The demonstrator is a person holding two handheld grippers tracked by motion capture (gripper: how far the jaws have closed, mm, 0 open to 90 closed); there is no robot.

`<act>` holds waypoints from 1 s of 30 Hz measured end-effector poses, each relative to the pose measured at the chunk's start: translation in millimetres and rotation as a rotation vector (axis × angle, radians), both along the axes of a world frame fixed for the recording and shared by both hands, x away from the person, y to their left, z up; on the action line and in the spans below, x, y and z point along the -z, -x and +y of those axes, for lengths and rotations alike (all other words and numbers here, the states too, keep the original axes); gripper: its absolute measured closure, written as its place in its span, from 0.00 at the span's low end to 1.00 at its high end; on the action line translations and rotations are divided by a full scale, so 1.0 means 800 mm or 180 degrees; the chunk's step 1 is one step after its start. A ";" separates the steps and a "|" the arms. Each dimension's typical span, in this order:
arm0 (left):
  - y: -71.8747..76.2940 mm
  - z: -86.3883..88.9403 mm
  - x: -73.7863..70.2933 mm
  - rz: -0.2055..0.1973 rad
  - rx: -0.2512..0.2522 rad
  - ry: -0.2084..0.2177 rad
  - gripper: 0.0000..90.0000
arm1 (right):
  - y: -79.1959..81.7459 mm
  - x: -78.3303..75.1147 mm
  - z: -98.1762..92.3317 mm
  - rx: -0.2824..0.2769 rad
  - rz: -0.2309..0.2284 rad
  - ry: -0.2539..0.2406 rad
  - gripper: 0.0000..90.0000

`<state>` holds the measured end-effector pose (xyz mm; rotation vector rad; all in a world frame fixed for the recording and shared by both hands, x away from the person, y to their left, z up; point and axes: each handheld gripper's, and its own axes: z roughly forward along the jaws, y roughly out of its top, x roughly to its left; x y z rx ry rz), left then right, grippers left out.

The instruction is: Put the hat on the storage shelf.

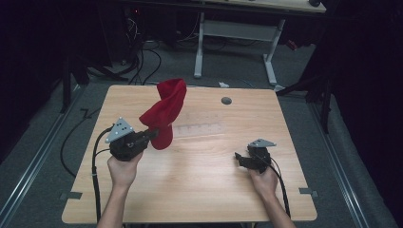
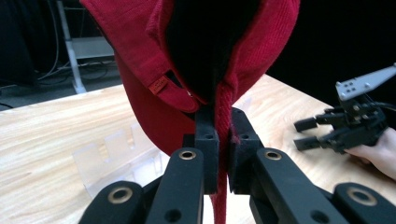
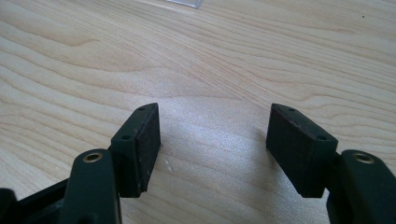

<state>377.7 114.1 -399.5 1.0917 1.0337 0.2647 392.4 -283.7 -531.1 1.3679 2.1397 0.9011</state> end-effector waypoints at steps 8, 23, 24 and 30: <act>-0.022 0.011 -0.002 -0.0003 -0.0177 0.0048 0.95 | 0.000 0.000 0.000 0.0000 0.0001 -0.0004 0.39; -0.052 0.023 0.000 -0.0046 -0.0452 -0.0020 0.95 | 0.000 0.000 0.000 -0.0003 0.0001 -0.0003 0.39; -0.054 0.021 0.001 -0.0061 -0.0462 -0.0055 0.95 | 0.000 0.000 0.000 -0.0003 -0.0001 -0.0004 0.39; -0.062 0.016 0.008 -0.0087 -0.0506 -0.0131 0.95 | 0.001 0.000 0.000 -0.0004 0.0000 -0.0003 0.39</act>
